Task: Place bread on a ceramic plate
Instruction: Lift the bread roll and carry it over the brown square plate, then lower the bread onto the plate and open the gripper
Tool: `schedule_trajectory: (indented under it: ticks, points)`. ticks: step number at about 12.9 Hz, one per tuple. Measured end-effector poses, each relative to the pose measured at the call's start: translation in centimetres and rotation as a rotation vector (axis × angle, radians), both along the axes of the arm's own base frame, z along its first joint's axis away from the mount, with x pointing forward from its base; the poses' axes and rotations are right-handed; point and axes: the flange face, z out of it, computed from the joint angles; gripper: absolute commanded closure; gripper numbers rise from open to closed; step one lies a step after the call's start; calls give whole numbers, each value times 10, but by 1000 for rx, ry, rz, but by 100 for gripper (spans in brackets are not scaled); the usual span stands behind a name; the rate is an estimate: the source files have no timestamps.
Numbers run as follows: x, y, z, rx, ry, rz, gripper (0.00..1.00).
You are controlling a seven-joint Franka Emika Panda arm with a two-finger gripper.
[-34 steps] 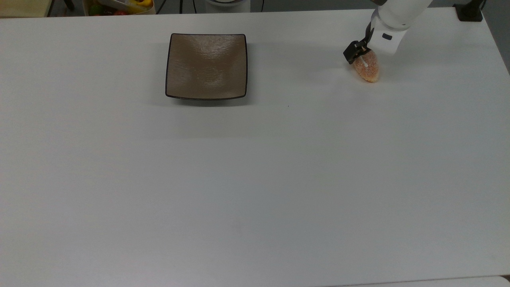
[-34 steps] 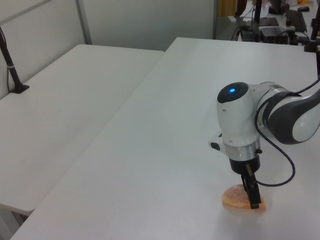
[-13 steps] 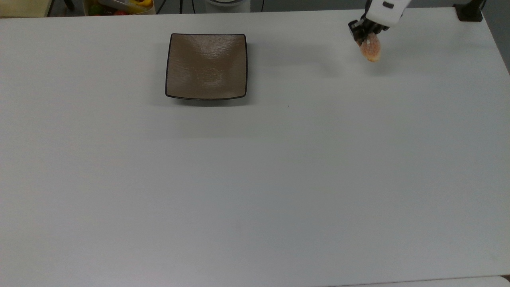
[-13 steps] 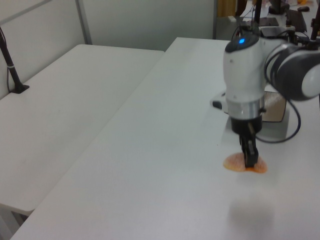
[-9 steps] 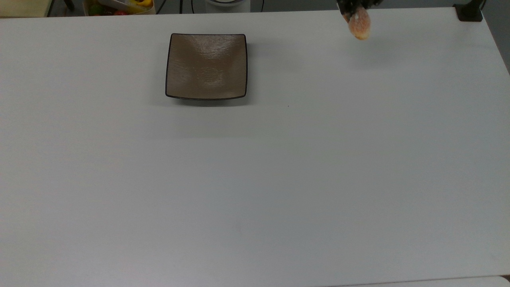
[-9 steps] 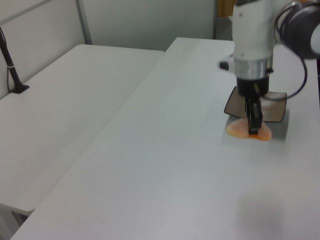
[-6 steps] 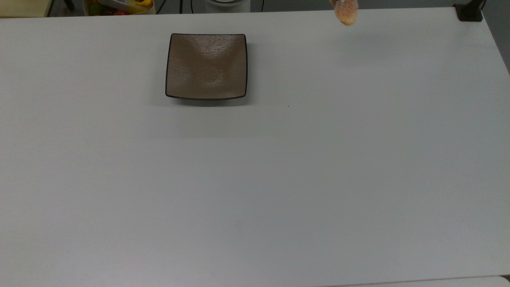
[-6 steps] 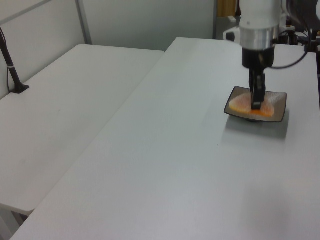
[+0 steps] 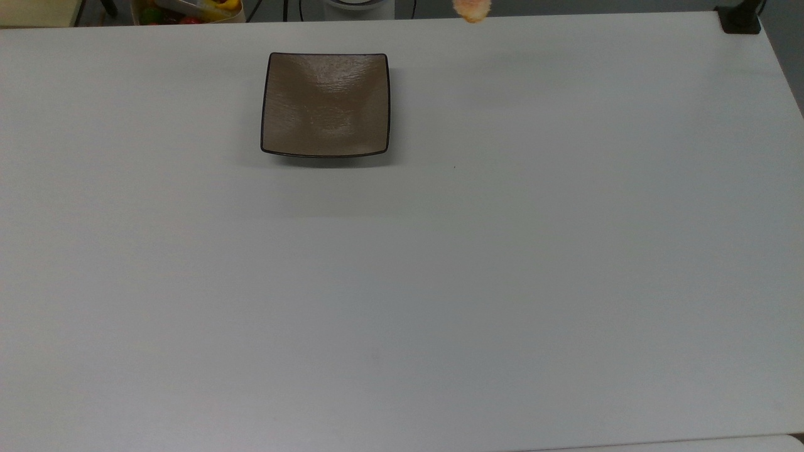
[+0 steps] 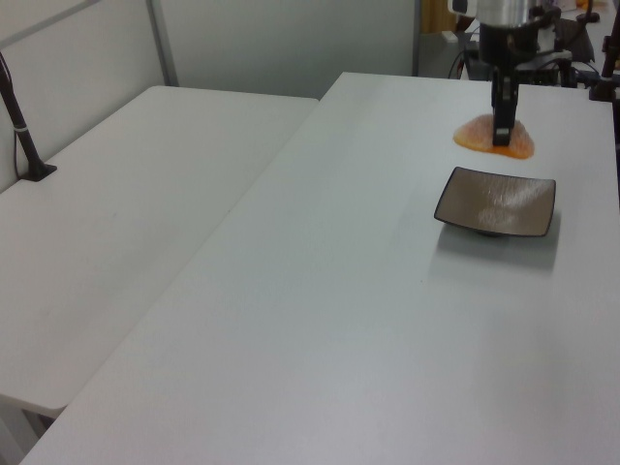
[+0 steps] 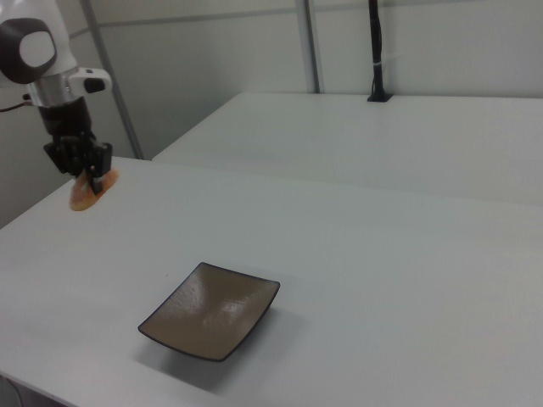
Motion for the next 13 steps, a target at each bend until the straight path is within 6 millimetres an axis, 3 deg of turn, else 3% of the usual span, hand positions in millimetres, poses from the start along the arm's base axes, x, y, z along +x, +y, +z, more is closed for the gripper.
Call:
schedule_trajectory:
  ticks: [5,8,13]
  points:
    - [23,-77,-3,3,12,0,74]
    - [32,-126,-34,-30,69,23,73]
    - [46,-163,-91,-48,172,61,66]
